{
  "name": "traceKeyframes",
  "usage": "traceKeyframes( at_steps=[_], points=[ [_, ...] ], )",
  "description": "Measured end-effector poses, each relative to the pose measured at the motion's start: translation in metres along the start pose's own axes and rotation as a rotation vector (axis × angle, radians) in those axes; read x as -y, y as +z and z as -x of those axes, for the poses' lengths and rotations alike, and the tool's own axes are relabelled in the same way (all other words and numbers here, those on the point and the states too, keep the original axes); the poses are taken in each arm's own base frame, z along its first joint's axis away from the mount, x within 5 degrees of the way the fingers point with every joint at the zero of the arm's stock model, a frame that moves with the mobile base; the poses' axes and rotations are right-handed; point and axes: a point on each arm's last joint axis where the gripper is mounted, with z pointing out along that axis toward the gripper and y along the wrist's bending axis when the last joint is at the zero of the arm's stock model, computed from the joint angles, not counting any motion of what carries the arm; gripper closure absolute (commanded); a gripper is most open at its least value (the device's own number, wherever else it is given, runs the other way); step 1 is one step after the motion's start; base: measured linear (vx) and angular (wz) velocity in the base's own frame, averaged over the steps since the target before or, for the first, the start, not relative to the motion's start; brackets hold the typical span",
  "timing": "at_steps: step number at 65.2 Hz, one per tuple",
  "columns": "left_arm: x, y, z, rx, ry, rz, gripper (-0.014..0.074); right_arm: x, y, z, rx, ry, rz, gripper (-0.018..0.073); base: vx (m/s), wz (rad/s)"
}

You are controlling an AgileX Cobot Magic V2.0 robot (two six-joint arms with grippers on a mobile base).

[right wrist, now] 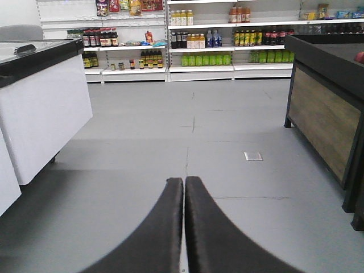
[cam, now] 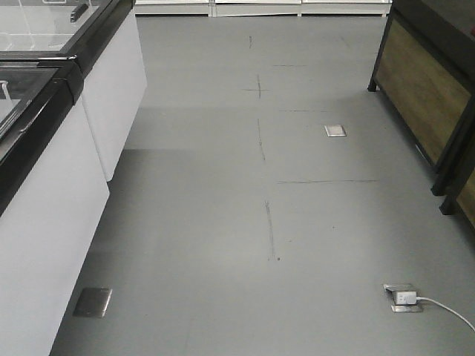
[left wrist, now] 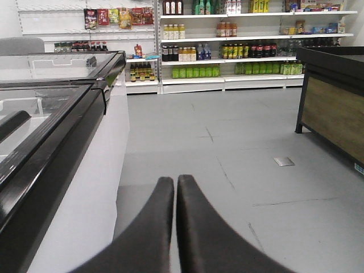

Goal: Left arm holds basket, right arm returns cookies

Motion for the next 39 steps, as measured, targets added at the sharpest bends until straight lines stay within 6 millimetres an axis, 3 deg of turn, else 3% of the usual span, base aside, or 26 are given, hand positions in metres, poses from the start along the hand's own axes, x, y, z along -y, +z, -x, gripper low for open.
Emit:
traceKeyframes(
  at_steps=[24,34,39],
  points=[
    [0.0,0.0,0.002,0.026,0.0,-0.001,0.0603,0.0,0.0,0.0,0.0,0.0,0.0,0.0567,0.0,0.0],
    [0.0,-0.001,0.012,0.098,0.001,-0.004,0.0603,0.0,0.0,0.0,0.0,0.0,0.0,0.0567,0.0,0.0],
    [0.001,-0.004,0.026,0.144,0.001,-0.005,0.0603,0.0,0.0,0.0,0.0,0.0,0.0,0.0567,0.0,0.0]
  ],
)
